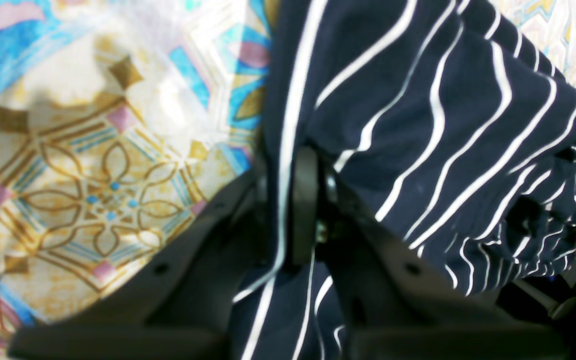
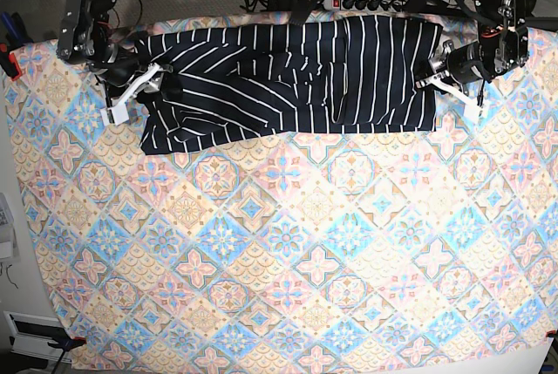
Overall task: Fold the T-shirt properly
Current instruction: 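Fold the strip in half with the right gripper toward the left gripper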
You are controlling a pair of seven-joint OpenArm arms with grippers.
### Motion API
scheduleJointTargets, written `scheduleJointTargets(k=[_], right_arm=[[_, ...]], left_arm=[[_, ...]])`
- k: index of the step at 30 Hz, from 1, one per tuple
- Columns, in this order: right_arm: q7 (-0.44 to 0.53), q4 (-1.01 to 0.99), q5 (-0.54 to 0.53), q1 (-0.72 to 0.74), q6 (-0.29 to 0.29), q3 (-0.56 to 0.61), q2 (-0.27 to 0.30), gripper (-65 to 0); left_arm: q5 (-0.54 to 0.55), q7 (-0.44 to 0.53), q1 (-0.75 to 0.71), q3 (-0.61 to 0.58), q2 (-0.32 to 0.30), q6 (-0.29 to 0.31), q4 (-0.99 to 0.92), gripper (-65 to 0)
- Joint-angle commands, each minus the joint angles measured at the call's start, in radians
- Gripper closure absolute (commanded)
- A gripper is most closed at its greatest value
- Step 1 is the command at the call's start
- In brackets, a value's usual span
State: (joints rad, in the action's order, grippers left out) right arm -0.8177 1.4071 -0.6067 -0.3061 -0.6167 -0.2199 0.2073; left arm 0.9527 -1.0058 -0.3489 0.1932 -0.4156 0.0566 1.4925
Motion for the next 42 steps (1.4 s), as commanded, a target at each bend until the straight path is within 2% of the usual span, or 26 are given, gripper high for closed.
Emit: scheduleJointTargets(k=[1, 3, 5, 11, 16, 21, 31, 38, 42], right_arm=[[-0.047, 0.008, 0.006, -0.006, -0.021, 0.000, 0.005, -40.7], [-0.061, 0.008, 0.006, -0.006, -0.052, 0.000, 0.005, -38.9], [-0.082, 0.010, 0.006, 0.000, -0.070, 0.000, 0.005, -33.2], [-0.122, 0.018, 0.006, 0.006, -0.070, 0.000, 0.002, -15.4], [-0.122, 0.038, -0.022, 0.006, -0.070, 0.038, 0.005, -10.7], [-0.121, 0.120, -0.097, 0.026, -0.070, 0.035, 0.010, 0.0], [-0.121, 0.209, -0.092, 0.114, -0.065, 0.030, 0.047, 0.0], [-0.121, 0.321, -0.094, 0.115, -0.068, 0.021, 0.060, 0.0], [-0.121, 0.395, -0.094, 0.112, -0.068, 0.113, 0.060, 0.0]], left_arm=[[0.012, 0.002, 0.004, 0.005, -0.015, 0.007, 0.013, 0.0], [0.012, 0.002, 0.004, 0.005, -0.015, 0.007, 0.013, 0.0], [0.012, 0.002, 0.004, 0.005, -0.015, 0.007, 0.013, 0.0], [0.015, 0.002, 0.004, 0.005, -0.013, 0.007, 0.013, 0.0], [0.013, 0.002, 0.004, 0.005, 0.007, 0.007, 0.013, 0.0], [0.016, 0.002, 0.004, -0.016, 0.028, 0.007, 0.015, 0.0], [0.010, 0.006, 0.030, -0.036, 0.131, 0.007, 0.013, 0.0], [0.009, 0.006, 0.080, -0.036, 0.182, -0.002, 0.012, 0.0], [-0.010, 0.006, 0.096, -0.037, 0.202, -0.002, 0.010, 0.0]])
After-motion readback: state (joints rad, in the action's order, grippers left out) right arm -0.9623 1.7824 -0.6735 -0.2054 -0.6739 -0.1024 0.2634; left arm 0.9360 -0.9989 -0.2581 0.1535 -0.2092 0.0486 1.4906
